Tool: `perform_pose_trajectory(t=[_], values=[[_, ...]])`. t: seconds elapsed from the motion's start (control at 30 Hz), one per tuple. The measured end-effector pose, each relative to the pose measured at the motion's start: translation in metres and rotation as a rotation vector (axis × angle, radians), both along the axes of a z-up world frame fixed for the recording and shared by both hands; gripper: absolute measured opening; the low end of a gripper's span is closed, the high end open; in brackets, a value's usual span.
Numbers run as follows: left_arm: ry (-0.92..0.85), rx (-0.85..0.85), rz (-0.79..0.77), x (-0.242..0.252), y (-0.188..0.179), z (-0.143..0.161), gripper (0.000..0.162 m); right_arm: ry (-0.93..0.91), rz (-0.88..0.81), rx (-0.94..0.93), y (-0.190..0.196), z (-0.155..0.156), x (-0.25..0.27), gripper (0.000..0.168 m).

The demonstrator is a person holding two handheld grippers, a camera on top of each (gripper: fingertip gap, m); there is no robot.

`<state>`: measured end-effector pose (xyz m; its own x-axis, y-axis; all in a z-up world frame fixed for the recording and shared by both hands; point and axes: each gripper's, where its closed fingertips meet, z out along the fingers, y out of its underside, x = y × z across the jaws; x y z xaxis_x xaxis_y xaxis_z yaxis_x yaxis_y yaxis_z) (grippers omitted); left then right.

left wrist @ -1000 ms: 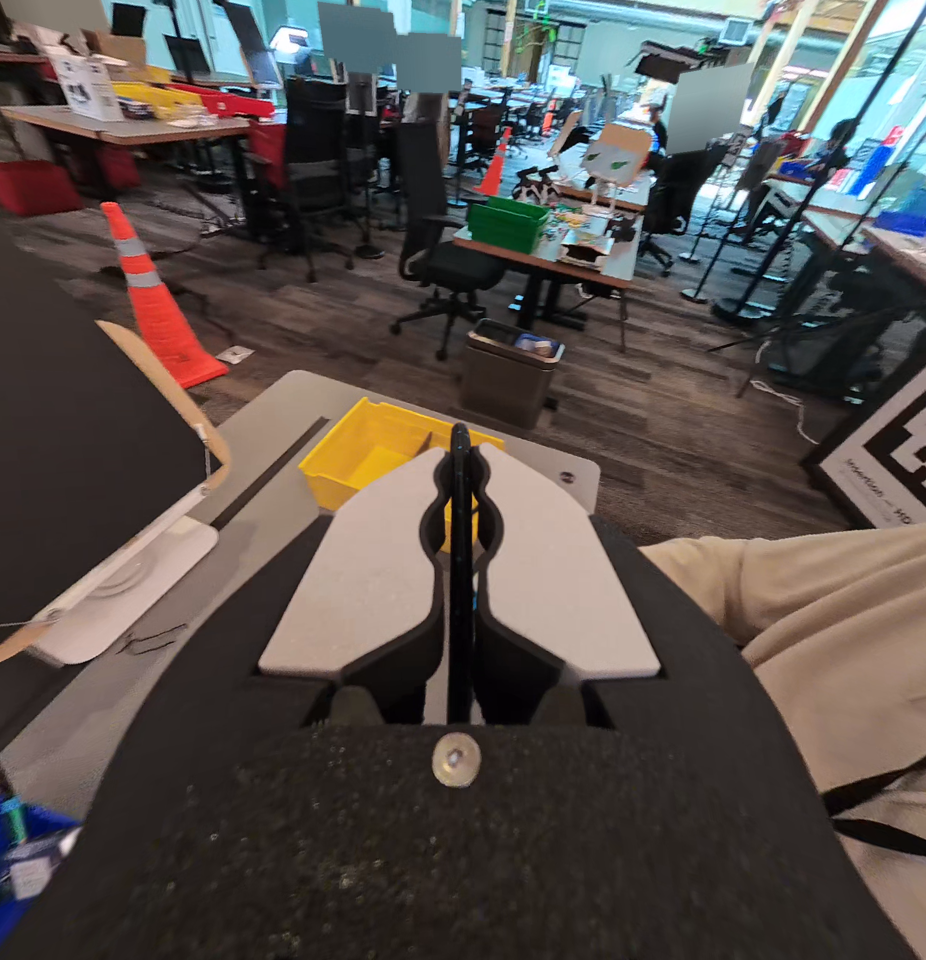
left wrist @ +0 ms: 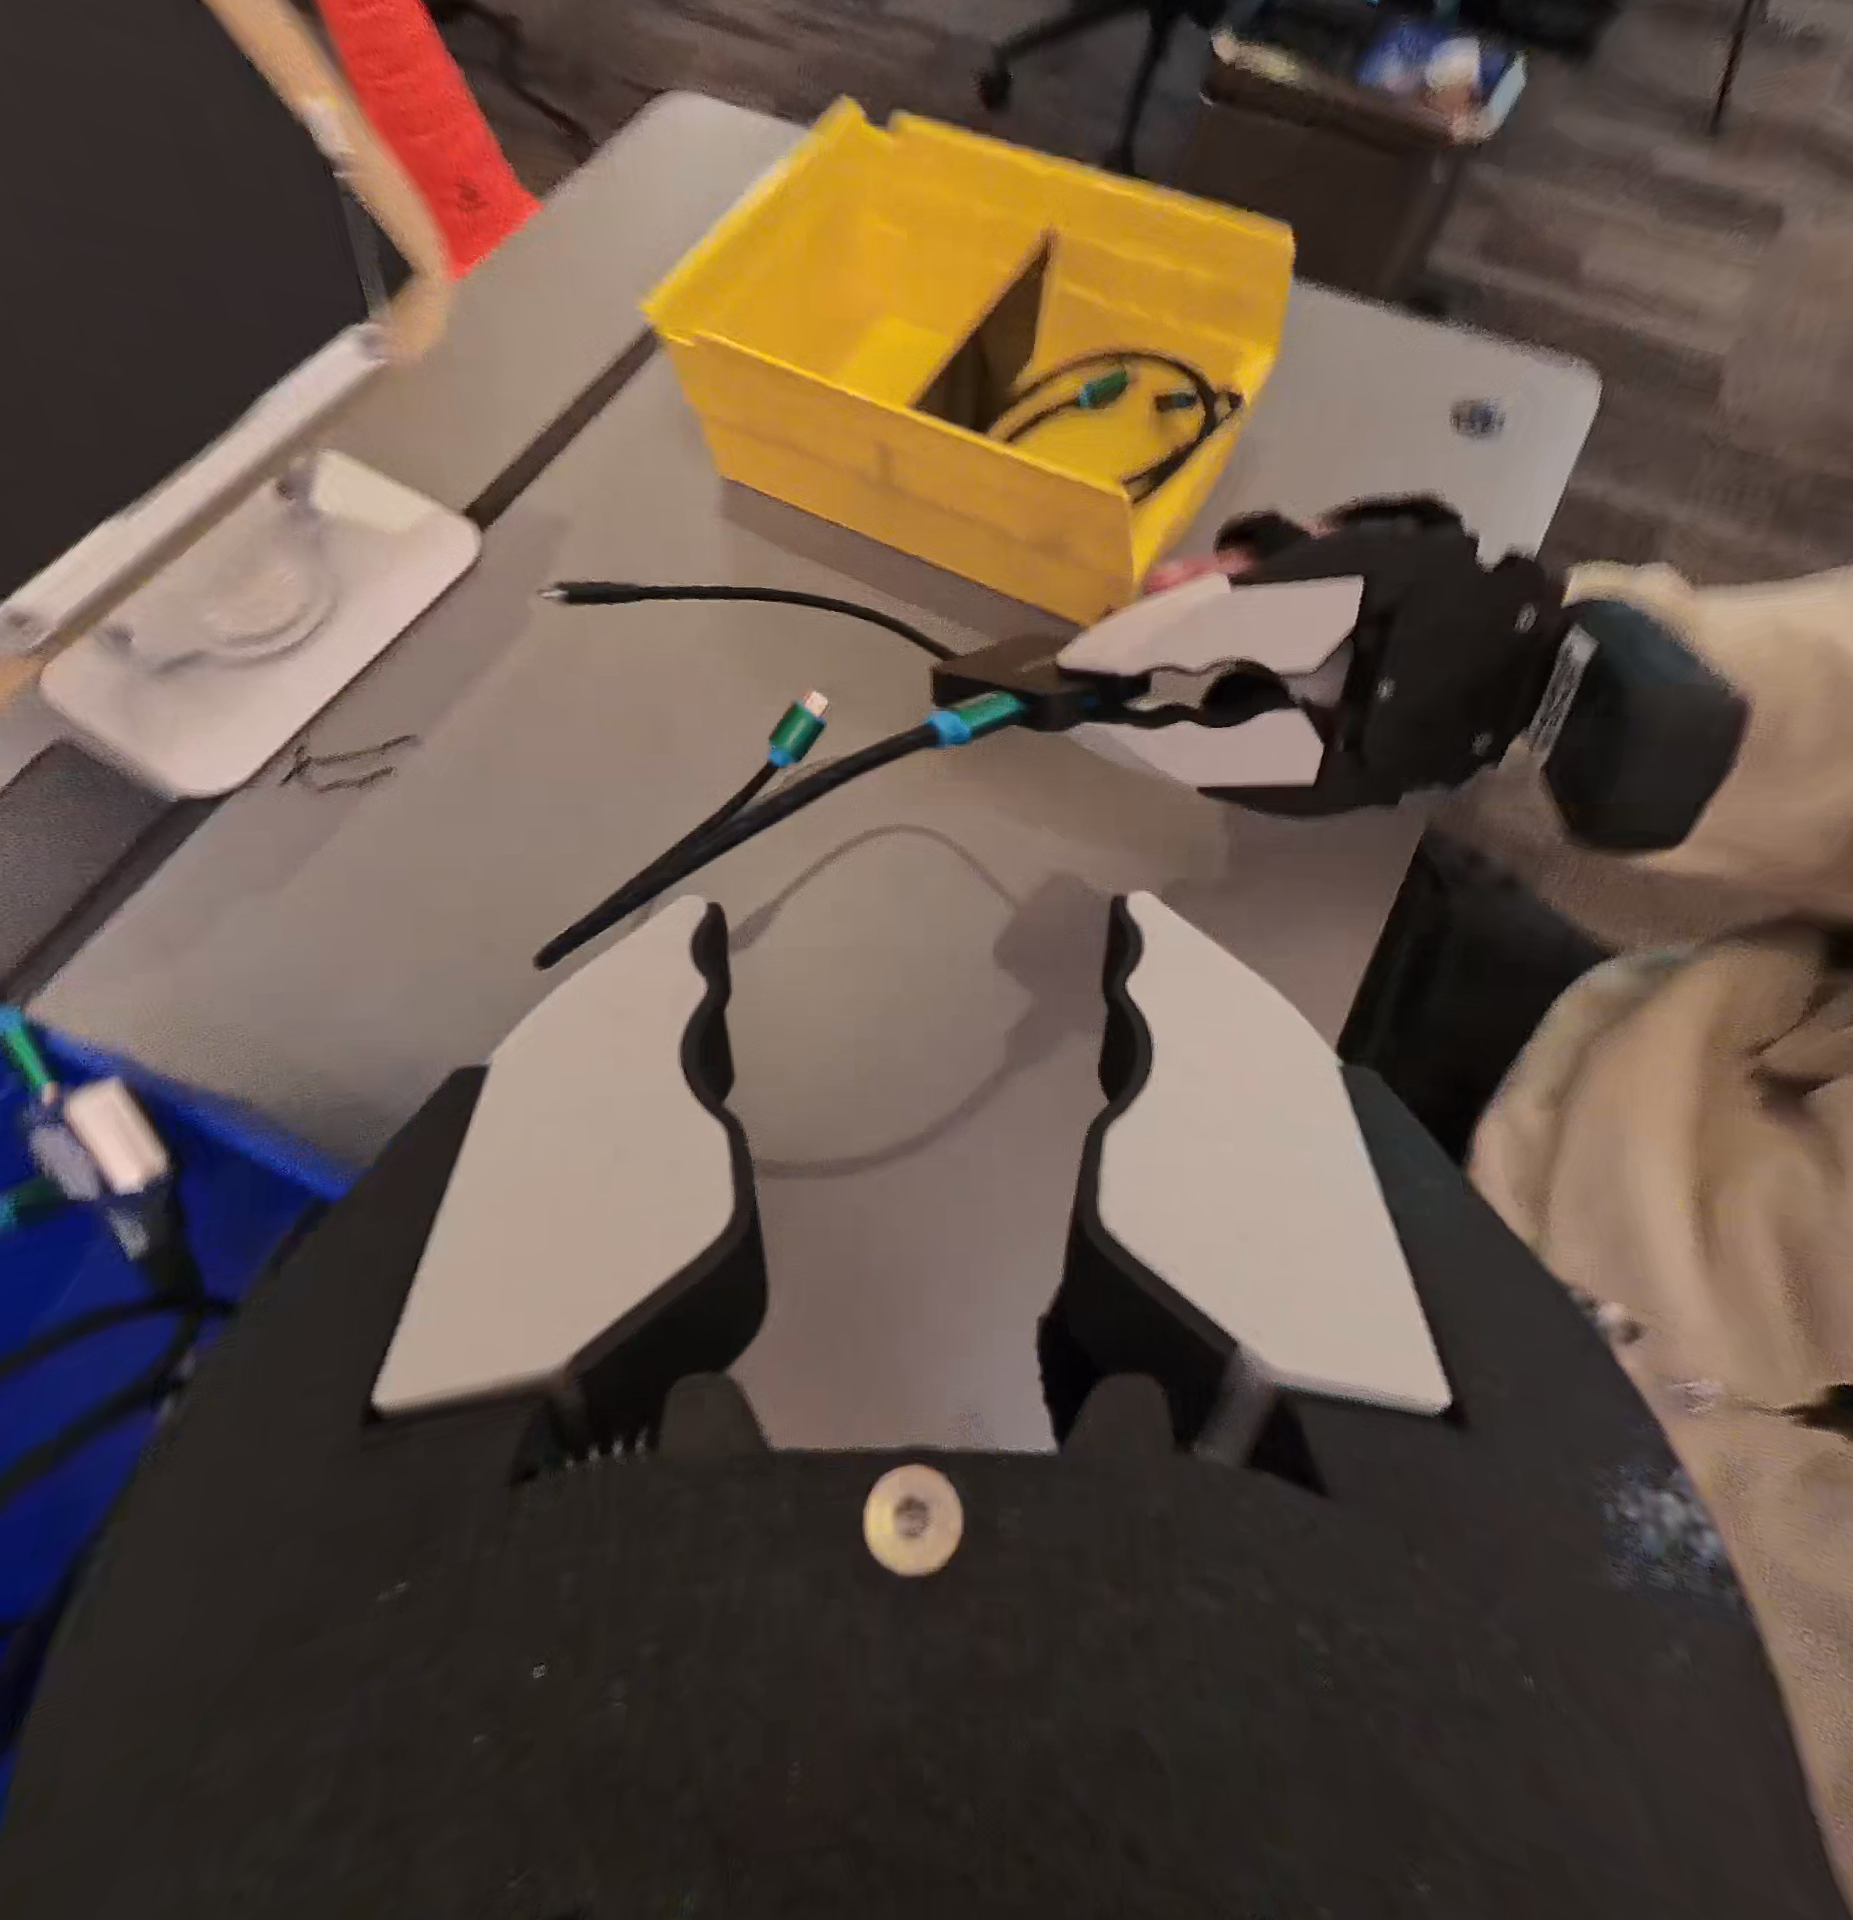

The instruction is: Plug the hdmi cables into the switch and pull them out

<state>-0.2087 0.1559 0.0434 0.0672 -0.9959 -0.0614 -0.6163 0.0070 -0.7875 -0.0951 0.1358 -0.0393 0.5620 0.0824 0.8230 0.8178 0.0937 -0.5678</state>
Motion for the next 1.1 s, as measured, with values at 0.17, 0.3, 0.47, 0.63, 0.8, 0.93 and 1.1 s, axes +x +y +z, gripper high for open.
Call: perform_pose_trajectory(t=[0.17,0.3,0.47,0.63,0.8,0.93,1.1], values=[[0.178,0.224,-0.223,0.037,-0.011,-0.037,0.082,-0.073,0.103,0.025,-0.013,0.002,-0.023,0.014],[0.32,-0.004,-0.42,0.059,-0.018,-0.063,0.08,-0.156,0.145,0.029,-0.021,-0.007,-0.038,0.014],[0.508,-0.194,-0.521,0.059,-0.018,-0.111,0.092,-0.16,0.148,0.032,-0.024,-0.007,-0.04,0.014],[0.347,-0.243,-0.532,0.072,-0.025,-0.111,0.035,-0.138,0.119,0.013,-0.023,-0.014,-0.025,0.014],[0.26,-0.319,-0.46,0.074,-0.028,-0.116,0.021,-0.121,0.106,-0.016,-0.017,-0.023,-0.013,0.014],[0.266,-0.284,-0.27,0.077,-0.022,-0.128,0.021,-0.119,0.049,-0.091,-0.005,-0.043,-0.003,0.014],[0.26,-0.24,-0.087,0.074,-0.027,-0.136,0.021,-0.185,0.016,-0.13,0.002,-0.058,-0.012,0.034]])
